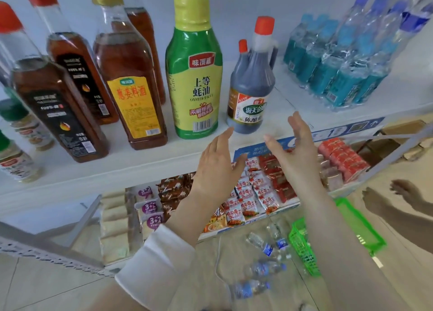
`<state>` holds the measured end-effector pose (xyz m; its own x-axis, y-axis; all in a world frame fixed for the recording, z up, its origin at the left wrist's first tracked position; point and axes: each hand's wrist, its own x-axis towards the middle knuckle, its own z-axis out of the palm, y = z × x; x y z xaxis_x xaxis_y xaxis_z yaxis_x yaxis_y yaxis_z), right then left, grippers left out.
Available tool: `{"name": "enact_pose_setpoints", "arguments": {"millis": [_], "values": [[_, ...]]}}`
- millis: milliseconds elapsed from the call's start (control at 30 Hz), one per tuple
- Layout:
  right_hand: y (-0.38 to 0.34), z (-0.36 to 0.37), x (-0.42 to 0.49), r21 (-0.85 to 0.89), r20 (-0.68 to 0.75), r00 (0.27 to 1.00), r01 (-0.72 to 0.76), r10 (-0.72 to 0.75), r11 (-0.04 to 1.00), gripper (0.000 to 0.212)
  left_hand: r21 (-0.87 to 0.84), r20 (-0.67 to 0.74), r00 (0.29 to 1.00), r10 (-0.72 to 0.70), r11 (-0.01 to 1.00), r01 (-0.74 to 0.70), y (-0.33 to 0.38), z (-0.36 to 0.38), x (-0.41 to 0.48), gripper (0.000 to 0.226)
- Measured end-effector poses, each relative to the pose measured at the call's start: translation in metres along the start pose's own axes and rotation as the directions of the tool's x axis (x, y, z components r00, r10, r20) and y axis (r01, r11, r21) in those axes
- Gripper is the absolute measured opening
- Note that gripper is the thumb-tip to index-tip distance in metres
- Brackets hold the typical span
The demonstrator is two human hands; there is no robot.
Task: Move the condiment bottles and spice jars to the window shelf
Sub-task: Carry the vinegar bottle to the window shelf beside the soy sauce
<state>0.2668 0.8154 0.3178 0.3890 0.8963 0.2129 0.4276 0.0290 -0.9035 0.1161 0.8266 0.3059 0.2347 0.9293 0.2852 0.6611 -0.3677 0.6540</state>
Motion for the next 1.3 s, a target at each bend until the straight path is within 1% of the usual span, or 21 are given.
{"name": "enact_pose_setpoints", "arguments": {"millis": [67, 133, 267, 367, 400, 467, 533, 633, 733, 867, 967, 1067, 1167, 1300], "values": [[0.002, -0.002, 0.024, 0.091, 0.058, 0.998, -0.014, 0.009, 0.996, 0.08, -0.017, -0.035, 0.999, -0.019, 1.0, 0.018, 0.005, 0.012, 0.014, 0.063], [0.002, -0.004, 0.051, 0.173, 0.126, 0.992, -0.008, -0.014, 0.985, 0.084, -0.032, -0.076, 0.994, -0.073, 0.997, 0.071, 0.006, 0.02, 0.026, 0.068], [-0.003, -0.003, 0.104, 0.165, 0.304, 0.945, 0.068, -0.117, 0.984, 0.096, -0.098, -0.113, 0.972, -0.205, 0.976, 0.194, 0.006, 0.035, 0.048, 0.083], [-0.005, 0.004, 0.131, 0.181, 0.439, 0.884, 0.087, -0.16, 0.98, 0.111, -0.136, -0.12, 0.963, -0.24, 0.965, 0.223, 0.005, 0.046, 0.063, 0.092], [-0.006, 0.006, 0.137, 0.198, 0.473, 0.865, 0.082, -0.168, 0.977, 0.109, -0.147, -0.125, 0.959, -0.254, 0.961, 0.236, 0.005, 0.049, 0.067, 0.093], [-0.007, 0.012, 0.144, 0.245, 0.51, 0.84, 0.065, -0.186, 0.967, 0.092, -0.177, -0.152, 0.947, -0.281, 0.951, 0.254, 0.003, 0.054, 0.074, 0.095], [-0.007, 0.016, 0.15, 0.281, 0.525, 0.828, 0.053, -0.2, 0.958, 0.08, -0.211, -0.181, 0.939, -0.291, 0.944, 0.252, 0.001, 0.058, 0.08, 0.099], [-0.006, 0.02, 0.156, 0.283, 0.527, 0.826, 0.049, -0.199, 0.958, 0.084, -0.238, -0.196, 0.934, -0.299, 0.938, 0.25, -0.003, 0.062, 0.087, 0.106], [-0.005, 0.023, 0.158, 0.257, 0.516, 0.839, 0.04, -0.172, 0.966, 0.075, -0.275, -0.198, 0.93, -0.308, 0.929, 0.249, -0.004, 0.063, 0.093, 0.107], [-0.007, 0.025, 0.155, 0.255, 0.476, 0.861, 0.059, -0.179, 0.965, 0.085, -0.287, -0.223, 0.919, -0.326, 0.923, 0.258, -0.003, 0.063, 0.095, 0.102], [-0.011, 0.022, 0.15, 0.269, 0.455, 0.869, 0.071, -0.192, 0.96, 0.081, -0.275, -0.229, 0.925, -0.303, 0.932, 0.237, 0.0, 0.061, 0.091, 0.1], [-0.016, 0.014, 0.14, 0.276, 0.446, 0.869, 0.094, -0.214, 0.956, 0.085, -0.278, -0.215, 0.938, -0.271, 0.938, 0.207, 0.004, 0.058, 0.081, 0.096], [-0.023, 0.004, 0.124, 0.316, 0.423, 0.877, 0.092, -0.227, 0.944, 0.08, -0.335, -0.193, 0.952, -0.236, 0.928, 0.162, 0.009, 0.05, 0.063, 0.096], [-0.039, -0.006, 0.098, 0.381, 0.43, 0.866, 0.082, -0.254, 0.921, 0.071, -0.492, -0.067, 0.985, -0.161, 0.864, 0.107, 0.019, 0.028, 0.036, 0.106]]}}
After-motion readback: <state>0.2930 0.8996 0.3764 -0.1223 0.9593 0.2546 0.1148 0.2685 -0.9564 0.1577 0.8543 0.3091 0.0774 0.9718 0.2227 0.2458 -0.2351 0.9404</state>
